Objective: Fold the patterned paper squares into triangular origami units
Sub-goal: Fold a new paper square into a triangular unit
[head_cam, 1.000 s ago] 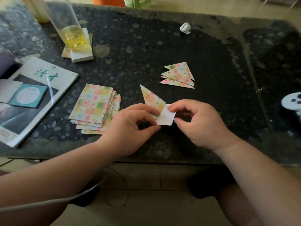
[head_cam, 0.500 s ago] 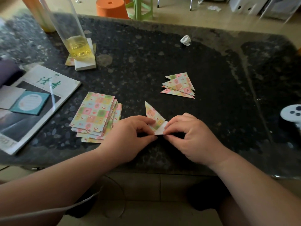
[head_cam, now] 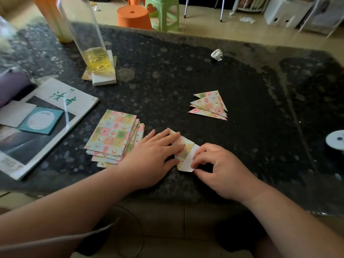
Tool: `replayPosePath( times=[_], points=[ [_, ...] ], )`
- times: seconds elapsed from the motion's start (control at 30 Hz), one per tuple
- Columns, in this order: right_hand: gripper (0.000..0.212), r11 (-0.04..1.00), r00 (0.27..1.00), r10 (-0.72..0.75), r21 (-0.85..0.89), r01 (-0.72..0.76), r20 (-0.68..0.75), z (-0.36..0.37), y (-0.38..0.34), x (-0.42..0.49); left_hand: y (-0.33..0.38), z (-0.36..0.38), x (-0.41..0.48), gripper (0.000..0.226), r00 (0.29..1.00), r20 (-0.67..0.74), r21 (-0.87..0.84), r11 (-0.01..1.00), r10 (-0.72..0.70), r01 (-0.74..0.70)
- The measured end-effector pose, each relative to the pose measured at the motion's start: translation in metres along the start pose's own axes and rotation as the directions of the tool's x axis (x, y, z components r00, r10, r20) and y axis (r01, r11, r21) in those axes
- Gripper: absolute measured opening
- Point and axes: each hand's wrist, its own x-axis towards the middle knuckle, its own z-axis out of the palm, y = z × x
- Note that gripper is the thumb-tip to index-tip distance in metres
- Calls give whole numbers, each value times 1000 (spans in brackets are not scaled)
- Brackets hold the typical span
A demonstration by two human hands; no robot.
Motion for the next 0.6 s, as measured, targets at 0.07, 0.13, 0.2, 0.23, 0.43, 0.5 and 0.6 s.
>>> replayPosePath(
  times=[0.07, 0.13, 0.2, 0.23, 0.43, 0.5, 0.6],
  points=[
    [7, 999, 1000, 20, 37, -20, 9, -1, 1, 0, 0, -2, 3, 51, 1000, 11, -13, 1000, -9, 9],
    [6, 998, 1000, 23, 51, -24, 21, -3, 1, 0, 0, -3, 4, 55, 999, 34, 8, 1000, -20, 20],
    [6, 998, 999, 21, 56, -23, 40, -2, 1, 0, -1, -4, 5, 58, 997, 74, 33, 999, -34, 31],
    [8, 998, 999, 22, 64, -25, 47, -2, 1, 0, -1, -5, 6, 60, 995, 96, 42, 998, -41, 37],
    [7, 998, 994, 48, 35, -52, 99, 0, 0, -1, 0, -15, 10, 62, 981, 181, 41, 997, -67, 61],
    [9, 998, 993, 55, 25, -58, 106, -1, -2, 0, 1, -18, 11, 63, 977, 198, 19, 997, -78, 76],
    [10, 997, 990, 78, 10, -80, 118, -2, -4, 1, 3, -20, 13, 66, 970, 221, -2, 995, -99, 102]
  ],
)
